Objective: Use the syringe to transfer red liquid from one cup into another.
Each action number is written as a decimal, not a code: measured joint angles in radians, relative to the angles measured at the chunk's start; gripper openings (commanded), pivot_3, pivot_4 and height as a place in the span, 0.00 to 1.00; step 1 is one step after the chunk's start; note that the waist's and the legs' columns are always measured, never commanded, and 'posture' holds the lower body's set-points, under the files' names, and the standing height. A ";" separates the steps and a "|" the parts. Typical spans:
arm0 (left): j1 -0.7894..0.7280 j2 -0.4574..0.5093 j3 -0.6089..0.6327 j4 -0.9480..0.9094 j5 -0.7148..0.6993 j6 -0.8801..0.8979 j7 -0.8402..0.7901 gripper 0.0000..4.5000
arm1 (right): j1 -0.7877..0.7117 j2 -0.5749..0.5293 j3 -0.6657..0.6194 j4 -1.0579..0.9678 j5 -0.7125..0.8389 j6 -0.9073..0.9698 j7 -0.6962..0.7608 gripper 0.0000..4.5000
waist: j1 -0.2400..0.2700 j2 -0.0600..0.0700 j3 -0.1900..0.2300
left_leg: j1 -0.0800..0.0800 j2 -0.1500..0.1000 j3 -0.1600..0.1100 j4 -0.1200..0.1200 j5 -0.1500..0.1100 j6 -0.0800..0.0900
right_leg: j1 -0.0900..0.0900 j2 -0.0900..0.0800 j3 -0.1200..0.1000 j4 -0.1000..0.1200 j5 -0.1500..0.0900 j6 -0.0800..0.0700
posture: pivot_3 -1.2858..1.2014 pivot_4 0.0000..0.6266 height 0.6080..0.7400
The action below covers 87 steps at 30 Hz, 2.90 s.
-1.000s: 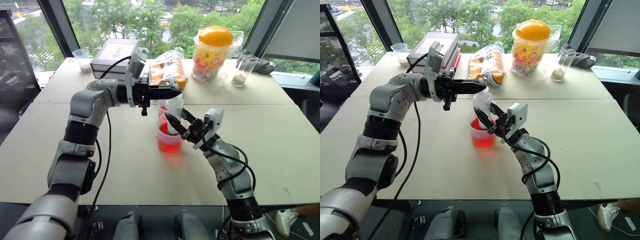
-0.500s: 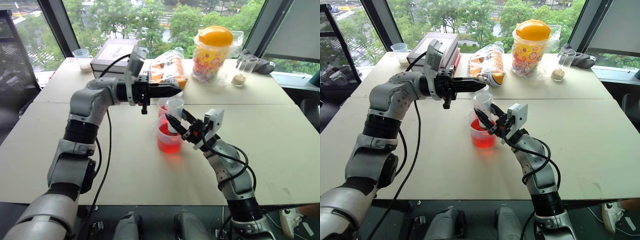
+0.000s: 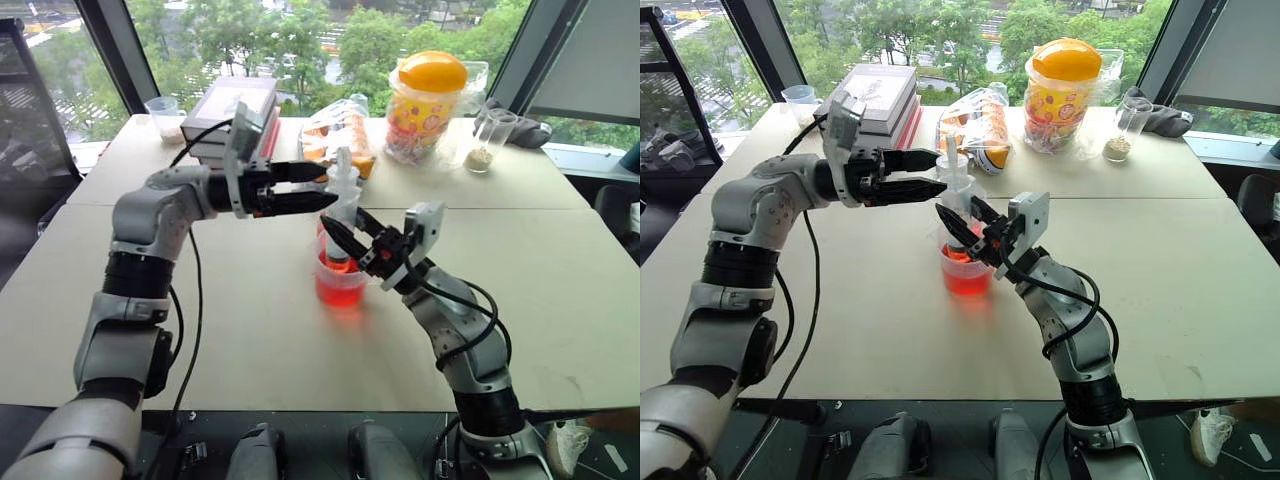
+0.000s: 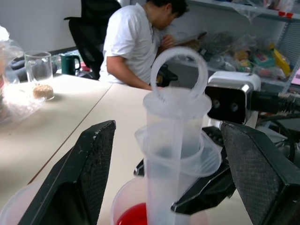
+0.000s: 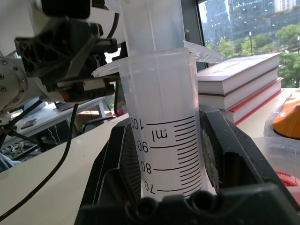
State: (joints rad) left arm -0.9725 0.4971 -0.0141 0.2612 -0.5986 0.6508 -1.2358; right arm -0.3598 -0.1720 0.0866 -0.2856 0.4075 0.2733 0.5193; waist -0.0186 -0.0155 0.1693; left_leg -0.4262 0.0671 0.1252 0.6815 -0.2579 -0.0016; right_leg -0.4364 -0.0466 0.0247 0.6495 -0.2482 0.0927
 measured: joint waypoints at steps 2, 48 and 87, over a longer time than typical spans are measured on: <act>0.016 0.022 0.008 -0.011 -0.001 0.005 0.002 0.82 | -0.002 -0.001 -0.005 -0.009 0.011 0.019 -0.006 0.31 | 0.000 0.000 0.000 | 0.000 0.000 0.000 0.000 0.000 0.000 | 0.000 0.000 0.000 0.000 0.000 0.000 | 0.52 0.24 1.00; -0.297 -0.083 0.031 0.372 0.138 -0.273 0.054 0.82 | -0.615 0.010 -0.210 0.967 -0.044 -0.284 0.115 0.31 | -0.003 0.001 0.001 | -0.004 0.000 0.004 -0.003 0.000 0.001 | -0.005 0.000 0.000 -0.002 0.002 0.003 | 0.52 0.24 1.00; -0.533 -0.201 0.120 0.919 0.350 -0.560 0.030 0.01 | -0.595 0.013 -0.179 0.915 -0.106 -0.297 0.168 0.31 | -0.026 0.001 0.001 | -0.006 0.000 0.003 -0.003 0.000 0.001 | -0.007 0.000 0.000 -0.002 0.002 0.004 | 0.52 0.24 1.00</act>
State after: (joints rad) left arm -1.5052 0.2958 0.1057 1.1804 -0.2483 0.0912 -1.2055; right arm -0.9550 -0.1585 -0.0925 0.6292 0.3011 -0.0234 0.6871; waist -0.0446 -0.0147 0.1704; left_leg -0.4324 0.0672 0.1286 0.6781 -0.2583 -0.0009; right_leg -0.4433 -0.0468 0.0251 0.6476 -0.2467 0.0966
